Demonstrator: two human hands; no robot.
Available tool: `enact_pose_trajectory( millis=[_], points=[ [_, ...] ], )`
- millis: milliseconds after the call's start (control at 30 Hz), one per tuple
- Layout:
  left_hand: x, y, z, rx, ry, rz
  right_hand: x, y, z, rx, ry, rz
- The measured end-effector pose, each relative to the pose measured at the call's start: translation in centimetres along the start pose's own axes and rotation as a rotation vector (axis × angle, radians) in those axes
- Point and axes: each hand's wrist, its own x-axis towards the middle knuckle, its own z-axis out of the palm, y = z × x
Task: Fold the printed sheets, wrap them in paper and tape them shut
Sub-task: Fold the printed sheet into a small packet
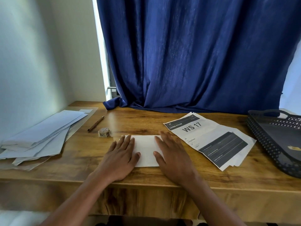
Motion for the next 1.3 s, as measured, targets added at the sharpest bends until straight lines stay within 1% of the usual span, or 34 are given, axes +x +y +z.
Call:
enact_pose_trajectory(
  millis=[67, 100, 167, 267, 333, 433, 500, 567, 633, 733, 800, 867, 933, 1033, 1133, 1233, 1300],
  points=[
    [-1.0, 0.0, 0.0, -0.029, 0.077, 0.112, -1.0, -0.3, -0.2, 0.039, -0.054, -0.066],
    [-1.7, 0.1, -0.1, -0.033, 0.086, 0.173, -1.5, -0.3, -0.3, 0.062, -0.096, -0.07],
    [-3.3, 0.5, -0.1, -0.012, 0.042, 0.242, -2.5, -0.1, -0.4, 0.071, -0.169, -0.074],
    [-5.4, 0.6, 0.1, 0.06, 0.0, 0.273, -4.1, 0.2, -0.7, 0.026, -0.224, -0.127],
    [-6.4, 0.2, 0.3, 0.047, 0.02, 0.292, -5.5, 0.3, -0.6, 0.009, -0.206, -0.165],
    [-7.8, -0.8, 0.6, -0.097, 0.083, 0.326, -7.2, 1.2, 0.0, 0.022, -0.103, -0.238],
    [-8.3, -1.5, 0.6, -0.211, 0.095, 0.352, -7.6, 2.0, 0.2, 0.085, -0.037, -0.28],
    [-8.5, -2.0, 0.4, -0.296, 0.125, 0.36, -7.6, 2.5, -0.1, 0.21, -0.005, -0.285],
    [-8.3, -2.2, -0.3, -0.409, 0.167, 0.333, -7.4, 2.7, -0.9, 0.384, 0.004, -0.22],
    [-7.3, -2.0, -1.5, -0.638, 0.283, 0.273, -6.6, 2.5, -2.2, 0.637, 0.0, -0.058],
    [-6.1, -1.8, -2.1, -0.767, 0.355, 0.183, -5.5, 2.5, -2.6, 0.752, 0.048, 0.032],
    [-4.7, -1.8, -2.1, -0.855, 0.406, 0.091, -4.3, 2.6, -2.5, 0.817, 0.137, 0.126],
    [-3.4, -1.9, -1.5, -0.823, 0.458, 0.021, -3.1, 3.0, -2.0, 0.837, 0.222, 0.19],
    [-2.3, -1.6, -0.4, -0.681, 0.46, -0.045, -1.7, 3.2, -1.1, 0.755, 0.257, 0.269],
    [-2.3, -1.3, 0.3, -0.603, 0.417, -0.029, -1.0, 3.3, -0.6, 0.668, 0.205, 0.302],
    [-2.6, -1.1, 0.5, -0.421, 0.391, 0.041, -0.8, 3.2, -0.3, 0.487, 0.114, 0.285],
    [-2.6, -0.6, 0.3, -0.344, 0.337, 0.046, -0.9, 3.1, -0.2, 0.43, 0.092, 0.271]
  ],
)
